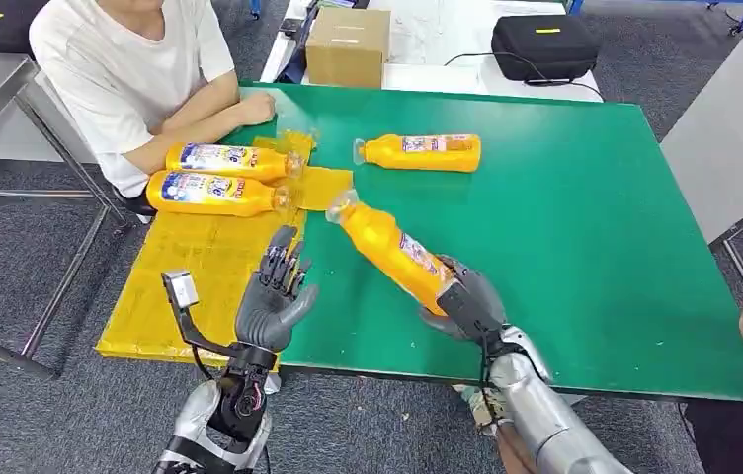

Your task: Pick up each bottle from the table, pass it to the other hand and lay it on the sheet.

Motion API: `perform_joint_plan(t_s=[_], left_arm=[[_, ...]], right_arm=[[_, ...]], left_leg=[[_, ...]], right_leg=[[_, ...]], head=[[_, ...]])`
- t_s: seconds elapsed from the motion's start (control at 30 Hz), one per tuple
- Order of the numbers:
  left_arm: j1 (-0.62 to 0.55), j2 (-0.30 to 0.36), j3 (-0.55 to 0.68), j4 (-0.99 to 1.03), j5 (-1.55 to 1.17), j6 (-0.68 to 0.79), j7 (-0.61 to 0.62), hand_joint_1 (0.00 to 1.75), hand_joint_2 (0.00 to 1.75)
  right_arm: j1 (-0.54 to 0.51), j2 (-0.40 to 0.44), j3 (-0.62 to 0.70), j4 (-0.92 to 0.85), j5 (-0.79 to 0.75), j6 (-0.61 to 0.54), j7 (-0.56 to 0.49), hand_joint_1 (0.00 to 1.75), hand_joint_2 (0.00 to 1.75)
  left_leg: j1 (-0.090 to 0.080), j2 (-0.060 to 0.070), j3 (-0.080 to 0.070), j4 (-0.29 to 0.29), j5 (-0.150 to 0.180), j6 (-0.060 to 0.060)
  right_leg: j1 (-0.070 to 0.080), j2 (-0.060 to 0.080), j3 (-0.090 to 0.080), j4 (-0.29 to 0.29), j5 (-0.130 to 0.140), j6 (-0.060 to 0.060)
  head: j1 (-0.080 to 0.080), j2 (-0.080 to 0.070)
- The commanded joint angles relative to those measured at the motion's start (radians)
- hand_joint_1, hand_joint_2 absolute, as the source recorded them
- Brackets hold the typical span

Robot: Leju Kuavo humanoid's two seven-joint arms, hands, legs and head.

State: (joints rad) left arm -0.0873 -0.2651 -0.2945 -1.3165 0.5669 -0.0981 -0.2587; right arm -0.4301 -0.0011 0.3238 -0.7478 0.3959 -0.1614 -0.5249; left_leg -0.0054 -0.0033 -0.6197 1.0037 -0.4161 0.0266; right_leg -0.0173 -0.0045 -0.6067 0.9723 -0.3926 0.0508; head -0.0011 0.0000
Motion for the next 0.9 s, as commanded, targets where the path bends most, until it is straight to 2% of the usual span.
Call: perform_joint_plan(t_s=[0.03, 0.1, 0.13, 0.17, 0.23, 0.37, 0.47, 0.5, 0.53, 0.7, 0.73, 0.8, 0.87, 0.9], left_arm=[[0.035, 0.073, -0.057, 0.006, -0.191, 0.009, -0.107, 0.00, 1.75], [0.041, 0.077, -0.067, 0.000, -0.206, 0.004, -0.115, 0.00, 1.75], [0.051, 0.083, -0.080, -0.016, -0.243, -0.010, -0.147, 0.00, 1.75], [0.060, 0.074, -0.075, -0.028, -0.271, -0.010, -0.184, 0.00, 1.75], [0.090, 0.075, -0.073, -0.095, -0.248, -0.052, -0.201, 0.00, 1.75], [0.123, 0.094, -0.069, -0.190, -0.290, -0.059, -0.211, 0.00, 1.75], [0.115, 0.098, -0.078, -0.206, -0.395, -0.019, -0.267, 0.00, 1.75], [0.113, 0.099, -0.078, -0.209, -0.396, -0.022, -0.264, 0.00, 1.75], [0.113, 0.099, -0.078, -0.209, -0.396, -0.022, -0.264, 0.00, 1.75], [0.110, 0.100, -0.079, -0.205, -0.394, -0.026, -0.258, 0.00, 1.75], [0.102, 0.101, -0.081, -0.206, -0.395, -0.030, -0.257, 0.00, 1.75], [0.080, 0.099, -0.091, -0.199, -0.393, -0.045, -0.243, 0.00, 1.75], [0.081, 0.077, -0.091, -0.191, -0.342, -0.070, -0.215, 0.00, 1.75], [0.083, 0.068, -0.099, -0.186, -0.342, -0.061, -0.214, 0.00, 1.75]], right_arm=[[0.122, 0.083, -0.111, -0.237, -0.074, 0.014, -0.031, 1.75, 1.75], [0.123, 0.086, -0.108, -0.237, -0.076, 0.014, -0.035, 1.75, 1.75], [0.128, 0.091, -0.108, -0.245, -0.089, 0.015, -0.056, 1.75, 1.75], [0.129, 0.097, -0.111, -0.248, -0.105, 0.021, -0.065, 1.75, 1.75], [0.127, 0.109, -0.116, -0.243, -0.128, 0.027, -0.070, 1.75, 1.75], [0.097, 0.120, -0.107, -0.228, -0.144, 0.041, -0.077, 1.75, 1.75], [0.085, 0.124, -0.019, -0.220, -0.050, 0.014, -0.097, 1.75, 1.75], [0.091, 0.134, -0.002, -0.225, -0.035, 0.009, -0.099, 1.75, 1.75], [0.091, 0.134, -0.002, -0.225, -0.035, 0.009, -0.099, 1.75, 1.75], [0.102, 0.136, 0.011, -0.238, -0.026, 0.008, -0.100, 1.75, 1.75], [0.113, 0.135, 0.065, -0.255, 0.024, 0.010, -0.118, 1.75, 1.75], [0.144, 0.168, 0.134, -0.297, 0.094, -0.055, -0.143, 1.75, 1.75], [0.195, 0.196, 0.180, -0.373, 0.105, -0.112, -0.156, 1.75, 1.75], [0.225, 0.197, 0.216, -0.433, 0.096, -0.134, -0.157, 1.75, 1.75]], left_leg=[[0.001, -0.001, 0.006, -0.001, -0.003, -0.002], [0.001, 0.001, 0.004, -0.001, -0.003, -0.002], [0.001, 0.001, 0.001, -0.001, -0.002, -0.001], [0.001, 0.003, 0.003, 0.000, -0.004, -0.002], [0.001, 0.001, -0.002, 0.000, -0.001, -0.001], [0.001, 0.003, 0.001, 0.000, -0.004, -0.002], [0.001, 0.004, 0.002, 0.001, -0.004, -0.003], [0.001, 0.002, -0.002, 0.000, -0.002, -0.001], [0.001, 0.003, 0.001, 0.000, -0.003, -0.002], [0.001, 0.002, -0.001, -0.001, -0.002, -0.002], [0.001, 0.001, 0.001, 0.000, -0.003, -0.002], [0.001, 0.001, 0.002, 0.000, -0.003, -0.002], [0.001, 0.001, -0.002, 0.000, -0.001, -0.002], [0.002, 0.003, 0.001, 0.001, -0.004, -0.003]], right_leg=[[0.001, -0.001, 0.006, -0.001, -0.004, -0.002], [0.001, 0.001, 0.005, 0.000, -0.003, -0.002], [0.000, 0.001, 0.001, 0.000, -0.002, -0.002], [0.001, 0.003, 0.004, 0.000, -0.004, -0.003], [0.001, 0.000, -0.002, 0.000, -0.001, -0.001], [0.001, 0.003, 0.001, 0.000, -0.003, -0.003], [0.001, 0.003, 0.002, 0.001, -0.003, -0.003], [0.000, 0.002, -0.002, 0.000, -0.001, -0.002], [0.001, 0.003, 0.001, 0.001, -0.003, -0.003], [0.000, 0.002, -0.001, 0.000, -0.002, -0.002], [0.001, 0.001, 0.002, 0.000, -0.003, -0.003], [0.001, 0.001, 0.002, 0.000, -0.003, -0.002], [0.001, 0.001, -0.002, 0.000, -0.001, -0.002], [0.001, 0.002, 0.001, 0.001, -0.004, -0.003]], head=[[0.000, 0.000], [0.000, 0.000], [0.000, 0.000], [0.000, 0.000], [0.000, 0.000], [0.000, 0.000], [0.000, 0.000], [0.000, 0.000], [0.000, 0.000], [0.000, 0.000], [0.000, 0.000], [0.000, 0.000], [0.000, 0.000], [0.000, 0.000]])
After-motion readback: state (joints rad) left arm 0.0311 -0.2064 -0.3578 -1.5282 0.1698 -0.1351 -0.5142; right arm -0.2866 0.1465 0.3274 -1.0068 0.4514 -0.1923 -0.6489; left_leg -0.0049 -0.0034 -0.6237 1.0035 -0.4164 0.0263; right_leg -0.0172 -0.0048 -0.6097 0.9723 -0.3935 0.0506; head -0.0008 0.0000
